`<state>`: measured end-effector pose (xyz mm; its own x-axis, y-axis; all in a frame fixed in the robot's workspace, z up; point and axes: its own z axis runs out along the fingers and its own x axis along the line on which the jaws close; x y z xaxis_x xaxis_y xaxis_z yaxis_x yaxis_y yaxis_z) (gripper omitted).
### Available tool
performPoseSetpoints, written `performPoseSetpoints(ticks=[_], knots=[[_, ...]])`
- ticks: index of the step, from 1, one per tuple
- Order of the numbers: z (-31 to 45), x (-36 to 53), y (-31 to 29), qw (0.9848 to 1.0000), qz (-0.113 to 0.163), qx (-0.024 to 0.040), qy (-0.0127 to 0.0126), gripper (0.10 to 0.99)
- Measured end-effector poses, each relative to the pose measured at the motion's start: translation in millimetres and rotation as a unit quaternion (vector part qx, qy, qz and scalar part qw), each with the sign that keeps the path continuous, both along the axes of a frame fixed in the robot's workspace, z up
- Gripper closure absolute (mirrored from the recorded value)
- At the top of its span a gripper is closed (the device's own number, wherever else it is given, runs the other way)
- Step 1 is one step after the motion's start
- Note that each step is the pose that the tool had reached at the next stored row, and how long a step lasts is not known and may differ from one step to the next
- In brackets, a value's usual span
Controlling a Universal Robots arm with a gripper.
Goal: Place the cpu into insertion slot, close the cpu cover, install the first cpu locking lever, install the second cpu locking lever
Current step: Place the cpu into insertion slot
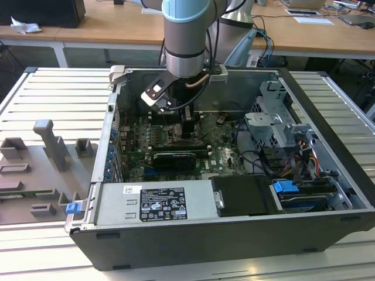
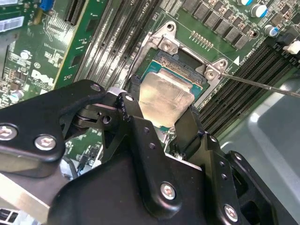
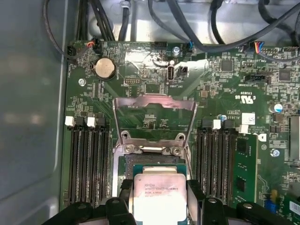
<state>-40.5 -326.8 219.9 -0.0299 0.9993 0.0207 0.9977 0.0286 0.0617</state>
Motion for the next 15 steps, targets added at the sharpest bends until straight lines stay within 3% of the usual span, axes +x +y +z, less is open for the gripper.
performPoseSetpoints(ticks=[9,15], knots=[[-14.7,0.0,4.5,0.9999,-0.015,-0.0007,0.0015,0.545],[-18.1,2.3,5.1,0.9999,-0.015,-0.0007,0.0017,0.545]])
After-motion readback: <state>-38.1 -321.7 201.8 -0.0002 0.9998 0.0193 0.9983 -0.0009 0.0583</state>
